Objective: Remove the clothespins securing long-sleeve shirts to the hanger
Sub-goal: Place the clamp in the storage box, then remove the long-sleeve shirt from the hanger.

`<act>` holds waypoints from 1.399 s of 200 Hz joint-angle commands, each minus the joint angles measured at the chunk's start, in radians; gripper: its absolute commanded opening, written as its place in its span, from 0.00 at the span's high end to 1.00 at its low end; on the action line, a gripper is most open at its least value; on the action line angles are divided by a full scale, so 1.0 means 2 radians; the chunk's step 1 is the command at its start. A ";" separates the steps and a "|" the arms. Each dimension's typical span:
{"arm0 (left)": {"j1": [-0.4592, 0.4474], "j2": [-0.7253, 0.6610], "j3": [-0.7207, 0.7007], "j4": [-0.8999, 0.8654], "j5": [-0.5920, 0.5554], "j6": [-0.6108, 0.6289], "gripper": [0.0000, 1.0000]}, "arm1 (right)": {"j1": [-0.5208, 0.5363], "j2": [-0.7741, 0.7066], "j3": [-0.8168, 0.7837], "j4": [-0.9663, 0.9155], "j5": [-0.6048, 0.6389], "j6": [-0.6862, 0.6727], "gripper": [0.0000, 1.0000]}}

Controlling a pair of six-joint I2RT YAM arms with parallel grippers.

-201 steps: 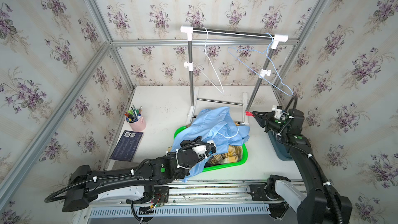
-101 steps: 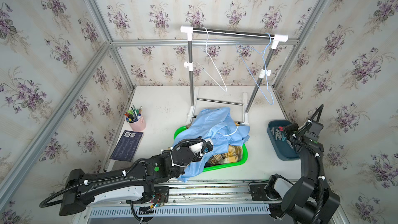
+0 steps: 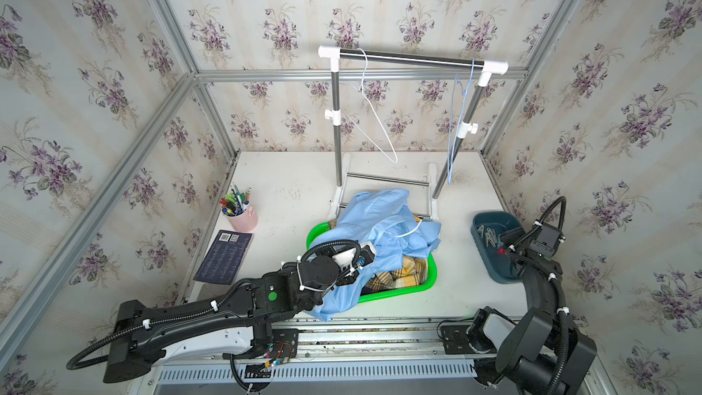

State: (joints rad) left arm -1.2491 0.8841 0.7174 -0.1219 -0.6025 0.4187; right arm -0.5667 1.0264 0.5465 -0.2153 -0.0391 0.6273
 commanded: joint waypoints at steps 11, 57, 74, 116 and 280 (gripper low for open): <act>0.010 0.004 0.008 0.000 0.015 -0.022 1.00 | 0.007 -0.026 0.014 0.006 -0.005 -0.021 0.23; 0.058 -0.006 0.014 -0.014 0.048 -0.055 1.00 | 0.282 -0.028 0.085 0.009 -0.021 -0.070 0.20; 0.081 -0.008 0.021 -0.024 0.065 -0.072 1.00 | 0.395 -0.021 0.103 0.029 -0.050 -0.084 0.18; 0.119 -0.025 0.023 -0.048 0.095 -0.106 1.00 | 0.558 -0.042 0.114 0.050 -0.062 -0.102 0.06; 0.138 -0.057 0.041 -0.100 0.175 -0.159 1.00 | 0.608 0.074 0.150 0.116 0.093 -0.114 1.00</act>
State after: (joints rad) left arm -0.9771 0.7818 0.7826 -0.2993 -0.2634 0.1265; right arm 0.6792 1.1702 0.8253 0.0235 0.0277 0.4011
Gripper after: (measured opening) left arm 0.060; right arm 0.047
